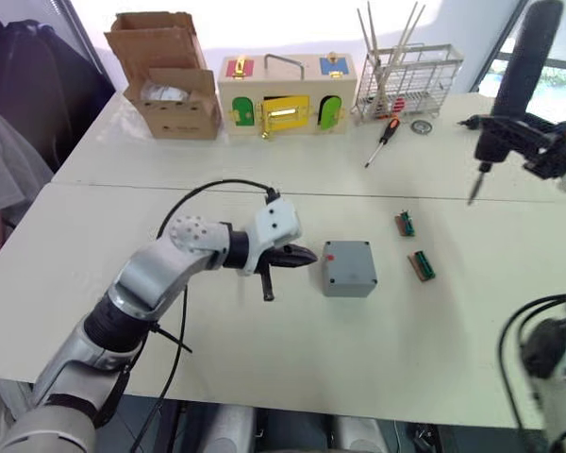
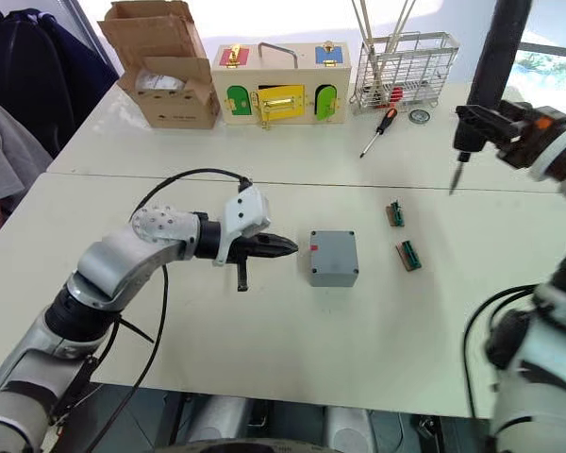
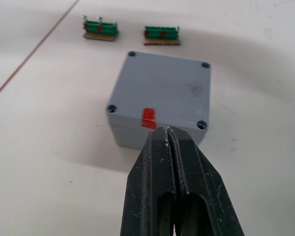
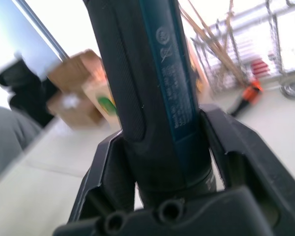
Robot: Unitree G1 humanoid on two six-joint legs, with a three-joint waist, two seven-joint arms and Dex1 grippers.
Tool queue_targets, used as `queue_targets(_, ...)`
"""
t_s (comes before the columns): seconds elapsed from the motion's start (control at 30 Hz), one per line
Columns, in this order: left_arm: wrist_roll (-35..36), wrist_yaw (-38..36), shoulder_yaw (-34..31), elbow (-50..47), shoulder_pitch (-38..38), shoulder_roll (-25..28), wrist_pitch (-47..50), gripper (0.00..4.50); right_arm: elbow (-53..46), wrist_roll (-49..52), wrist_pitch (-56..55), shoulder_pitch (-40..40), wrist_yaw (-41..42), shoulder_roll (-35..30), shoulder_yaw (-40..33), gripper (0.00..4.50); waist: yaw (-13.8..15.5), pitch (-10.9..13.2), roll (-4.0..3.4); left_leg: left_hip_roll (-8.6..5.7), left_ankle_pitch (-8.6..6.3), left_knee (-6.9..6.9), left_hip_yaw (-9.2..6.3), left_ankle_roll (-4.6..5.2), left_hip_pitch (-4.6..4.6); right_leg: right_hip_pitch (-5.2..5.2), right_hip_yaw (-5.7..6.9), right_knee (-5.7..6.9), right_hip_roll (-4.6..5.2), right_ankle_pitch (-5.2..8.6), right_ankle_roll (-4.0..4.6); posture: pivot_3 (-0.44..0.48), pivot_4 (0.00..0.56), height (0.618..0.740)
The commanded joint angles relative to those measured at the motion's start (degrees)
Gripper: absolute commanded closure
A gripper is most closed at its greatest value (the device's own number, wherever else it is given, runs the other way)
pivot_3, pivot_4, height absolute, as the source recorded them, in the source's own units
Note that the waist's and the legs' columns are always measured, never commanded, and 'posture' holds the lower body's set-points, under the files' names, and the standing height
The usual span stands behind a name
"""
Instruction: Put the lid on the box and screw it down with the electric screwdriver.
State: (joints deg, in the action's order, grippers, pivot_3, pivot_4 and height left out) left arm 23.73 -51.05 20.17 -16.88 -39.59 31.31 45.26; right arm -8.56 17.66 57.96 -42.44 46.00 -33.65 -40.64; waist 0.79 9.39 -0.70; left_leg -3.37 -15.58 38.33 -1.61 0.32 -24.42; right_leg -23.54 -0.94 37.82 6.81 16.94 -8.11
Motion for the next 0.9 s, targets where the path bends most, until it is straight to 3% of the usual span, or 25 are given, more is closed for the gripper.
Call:
queue_targets(0.03,0.9,-1.0,-1.9,4.6,-4.0,-2.9,-0.3,4.50,-19.6,8.7,-3.1,4.0,-10.7,13.7,-5.5,2.57,-0.1,0.0,0.07,0.00,0.00,0.00,-0.12,0.00,0.00,-0.03,0.04,0.13,-0.01,0.00,0.00,0.000,0.150,0.739)
queue_targets(0.1,0.6,-1.2,-1.9,6.8,-5.1,-4.4,-0.9,4.50,-23.7,11.6,-2.2,5.4,-16.0,19.4,-6.1,2.57,-0.2,0.0,0.07,-0.08,-0.01,-0.06,-0.23,-0.01,0.00,-0.06,0.03,0.20,-0.01,0.00,0.00,0.000,0.150,0.739)
queue_targets(0.27,-0.8,-2.4,0.2,10.6,-7.7,-7.6,-2.1,4.50,-31.8,16.3,-3.1,15.2,-18.4,24.6,4.7,2.57,-0.7,0.0,0.05,-0.14,0.00,0.02,-0.15,0.00,0.02,-0.04,-0.03,0.21,0.03,0.00,0.00,0.000,0.150,0.739)
queue_targets(0.37,-3.0,-3.6,3.1,11.4,-8.0,-8.1,-3.2,4.50,-33.3,15.9,-5.6,19.3,-19.3,23.7,10.1,2.57,-1.7,0.0,0.05,-0.13,0.00,0.00,-0.17,0.00,0.03,-0.05,-0.03,0.24,0.00,0.00,0.00,0.000,0.150,0.739)
queue_targets(0.67,-7.9,-6.3,9.2,13.6,-6.1,-9.1,-6.0,4.50,-30.4,16.2,-12.6,23.3,-21.2,20.9,16.5,2.57,-1.9,0.0,0.05,-0.09,0.00,-0.07,-0.15,0.00,0.07,-0.06,-0.03,0.22,-0.04,0.01,0.00,0.000,0.150,0.739)
queue_targets(0.9,-8.6,-6.3,8.8,14.0,-4.6,-10.2,-6.3,4.50,-27.5,15.8,-17.0,24.8,-22.4,18.8,18.8,2.57,-1.6,0.0,0.06,-0.09,0.00,-0.05,-0.17,0.01,0.07,-0.01,-0.02,0.20,-0.04,0.01,0.00,0.000,0.150,0.739)
